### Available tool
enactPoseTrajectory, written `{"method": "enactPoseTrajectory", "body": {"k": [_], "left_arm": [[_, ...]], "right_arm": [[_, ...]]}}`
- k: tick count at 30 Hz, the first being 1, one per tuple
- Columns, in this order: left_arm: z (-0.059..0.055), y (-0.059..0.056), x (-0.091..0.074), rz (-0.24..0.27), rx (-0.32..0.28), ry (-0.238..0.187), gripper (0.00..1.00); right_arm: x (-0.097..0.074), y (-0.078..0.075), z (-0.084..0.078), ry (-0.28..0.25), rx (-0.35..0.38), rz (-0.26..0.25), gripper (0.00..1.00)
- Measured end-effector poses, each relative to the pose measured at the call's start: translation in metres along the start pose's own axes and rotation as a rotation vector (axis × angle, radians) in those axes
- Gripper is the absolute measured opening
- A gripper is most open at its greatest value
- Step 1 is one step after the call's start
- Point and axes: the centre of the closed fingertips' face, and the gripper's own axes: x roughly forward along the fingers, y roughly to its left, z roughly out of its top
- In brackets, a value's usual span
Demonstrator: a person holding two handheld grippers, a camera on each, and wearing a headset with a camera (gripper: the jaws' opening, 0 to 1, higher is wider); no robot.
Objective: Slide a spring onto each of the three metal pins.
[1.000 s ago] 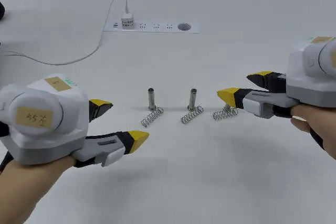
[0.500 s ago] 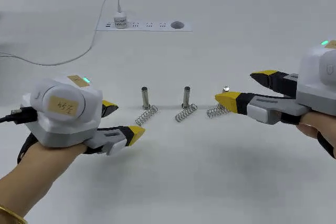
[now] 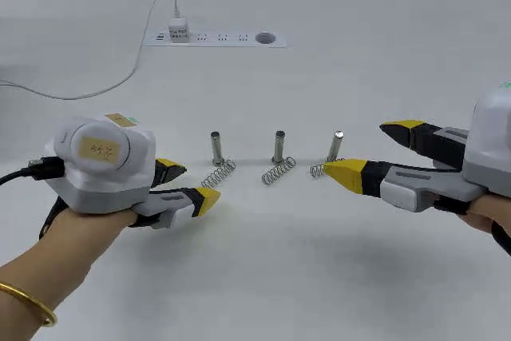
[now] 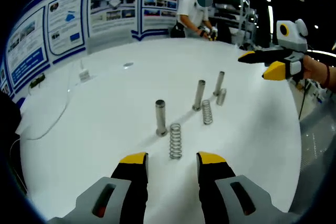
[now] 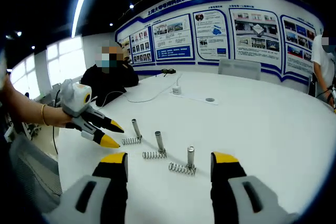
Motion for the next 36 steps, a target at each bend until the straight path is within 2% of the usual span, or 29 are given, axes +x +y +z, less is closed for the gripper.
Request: {"method": "enactPoseTrajectory", "body": {"k": [11, 20, 26, 32, 36], "left_arm": [[-0.003, -0.007, 0.005, -0.018, 0.027, 0.016, 0.31], [0.0, -0.009, 0.011, -0.027, 0.049, 0.013, 0.25], [-0.002, -0.01, 0.015, -0.022, 0.072, 0.026, 0.2], [-0.001, -0.007, 0.015, -0.02, 0.073, 0.029, 0.16], [-0.001, -0.006, 0.015, -0.017, 0.05, 0.029, 0.11]], "right_arm": [[-0.006, 0.002, -0.007, 0.009, 0.022, -0.011, 0.65], [-0.01, -0.002, -0.011, 0.013, 0.033, -0.027, 0.64], [-0.011, -0.002, -0.011, 0.014, 0.035, -0.027, 0.64], [-0.011, -0.001, -0.014, 0.022, 0.037, -0.028, 0.64], [-0.011, -0.001, -0.014, 0.019, 0.045, -0.03, 0.64]]}}
